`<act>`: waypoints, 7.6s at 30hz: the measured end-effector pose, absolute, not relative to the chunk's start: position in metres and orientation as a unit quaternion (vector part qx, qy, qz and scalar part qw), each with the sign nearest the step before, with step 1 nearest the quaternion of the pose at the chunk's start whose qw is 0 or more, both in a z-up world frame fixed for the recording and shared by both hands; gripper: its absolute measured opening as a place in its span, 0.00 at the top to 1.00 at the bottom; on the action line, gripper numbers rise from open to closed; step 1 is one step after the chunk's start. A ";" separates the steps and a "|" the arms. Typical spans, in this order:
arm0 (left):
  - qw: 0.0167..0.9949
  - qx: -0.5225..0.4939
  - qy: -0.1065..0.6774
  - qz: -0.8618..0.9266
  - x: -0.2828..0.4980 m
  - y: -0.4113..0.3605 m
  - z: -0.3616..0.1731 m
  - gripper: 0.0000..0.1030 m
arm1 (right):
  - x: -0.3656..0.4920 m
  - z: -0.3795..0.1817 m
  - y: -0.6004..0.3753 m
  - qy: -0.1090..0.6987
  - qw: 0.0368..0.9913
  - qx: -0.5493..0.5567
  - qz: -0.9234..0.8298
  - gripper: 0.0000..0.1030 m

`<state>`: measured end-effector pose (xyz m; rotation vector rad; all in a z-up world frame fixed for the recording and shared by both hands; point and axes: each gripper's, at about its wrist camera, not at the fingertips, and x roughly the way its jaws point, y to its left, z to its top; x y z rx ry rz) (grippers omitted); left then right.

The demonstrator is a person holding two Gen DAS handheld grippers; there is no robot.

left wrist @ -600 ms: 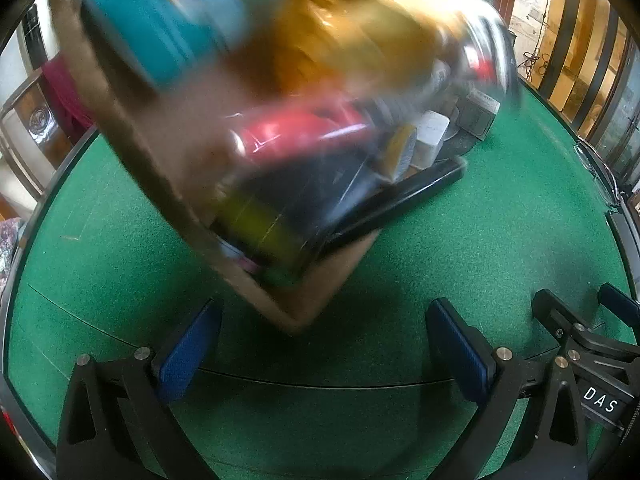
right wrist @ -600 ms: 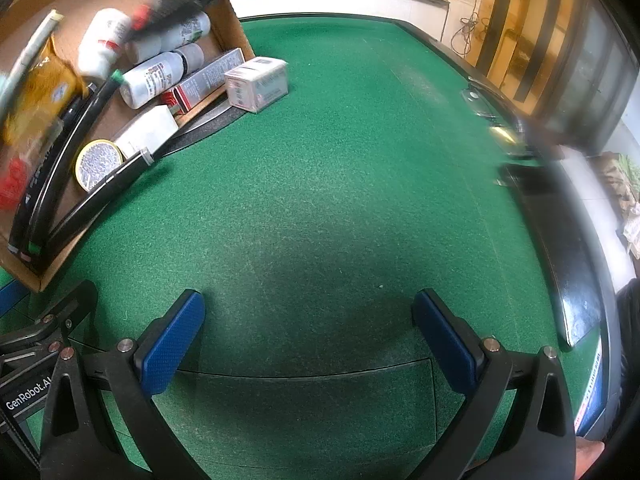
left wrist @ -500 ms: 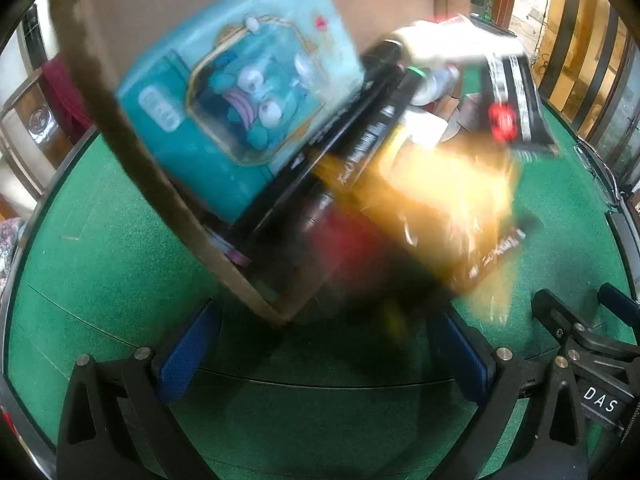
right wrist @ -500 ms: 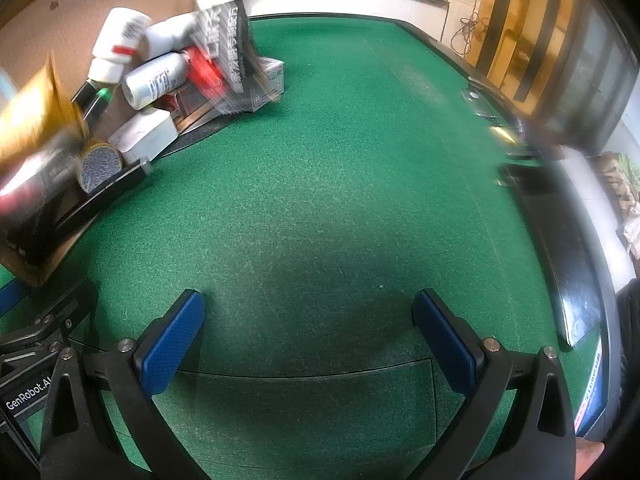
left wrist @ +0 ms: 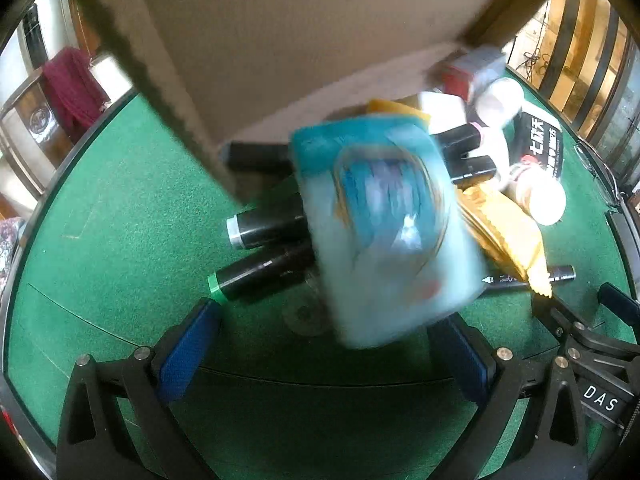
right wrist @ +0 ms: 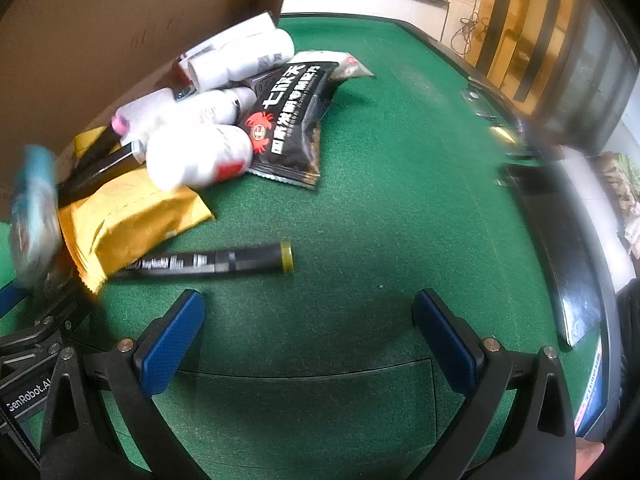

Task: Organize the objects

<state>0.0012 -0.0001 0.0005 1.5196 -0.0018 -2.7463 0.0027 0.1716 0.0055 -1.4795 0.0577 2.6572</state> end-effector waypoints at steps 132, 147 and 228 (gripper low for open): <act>-0.054 0.480 -0.035 -0.875 0.045 -0.060 0.012 0.60 | -0.001 0.010 0.093 -0.197 -0.310 -0.473 0.801 0.87; -0.062 0.459 0.039 -0.885 0.051 -0.081 0.038 0.61 | 0.022 0.034 0.104 -0.075 -0.337 -0.466 0.815 0.88; -0.112 0.431 0.147 -0.883 -0.083 -0.175 0.070 0.55 | -0.121 0.073 0.012 0.108 -0.321 -0.466 0.818 0.86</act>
